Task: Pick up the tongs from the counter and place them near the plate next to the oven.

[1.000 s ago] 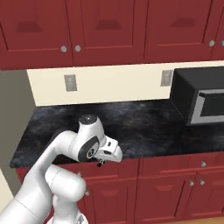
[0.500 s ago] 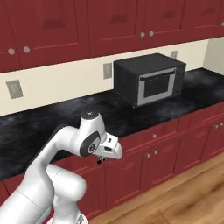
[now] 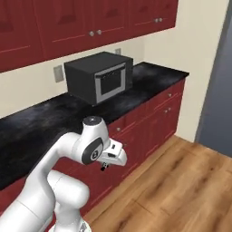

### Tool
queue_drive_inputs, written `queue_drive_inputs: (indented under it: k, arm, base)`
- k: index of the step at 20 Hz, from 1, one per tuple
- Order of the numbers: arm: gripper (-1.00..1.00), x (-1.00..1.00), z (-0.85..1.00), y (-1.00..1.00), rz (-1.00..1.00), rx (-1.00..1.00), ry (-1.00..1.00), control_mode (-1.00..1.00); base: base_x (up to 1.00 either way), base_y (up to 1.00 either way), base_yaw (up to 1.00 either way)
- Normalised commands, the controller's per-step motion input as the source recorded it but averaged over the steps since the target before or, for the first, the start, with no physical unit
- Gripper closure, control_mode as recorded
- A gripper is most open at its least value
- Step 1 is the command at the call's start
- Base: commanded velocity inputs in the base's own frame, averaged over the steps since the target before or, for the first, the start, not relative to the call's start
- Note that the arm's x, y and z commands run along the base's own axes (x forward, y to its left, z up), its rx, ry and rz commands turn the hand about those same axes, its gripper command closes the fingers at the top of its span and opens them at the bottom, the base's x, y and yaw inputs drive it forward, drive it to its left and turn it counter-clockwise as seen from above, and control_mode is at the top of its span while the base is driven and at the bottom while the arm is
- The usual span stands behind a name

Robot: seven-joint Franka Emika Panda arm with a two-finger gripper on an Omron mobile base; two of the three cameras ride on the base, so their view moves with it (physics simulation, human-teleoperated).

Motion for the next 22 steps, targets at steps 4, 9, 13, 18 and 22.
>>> queue_drive_inputs:
  k: [4,9,13,18,22]
  arm:
    - [1.00,0.00,0.00,0.00,0.00,0.00,0.00,1.00]
    - [1.00,0.00,0.00,0.00,0.00,0.00,0.00,1.00]
    - [1.00,0.00,0.00,0.00,0.00,0.00,0.00,1.00]
    - [1.00,0.00,0.00,0.00,0.00,0.00,0.00,1.00]
    - [1.00,0.00,0.00,0.00,0.00,0.00,0.00,1.00]
  base:
    - [0.00,-0.02,-0.60]
    - [0.00,0.00,-0.63]
    - [0.00,-0.06,-0.59]
    - [0.25,-0.02,-0.61]
    - [0.47,0.00,-0.60]
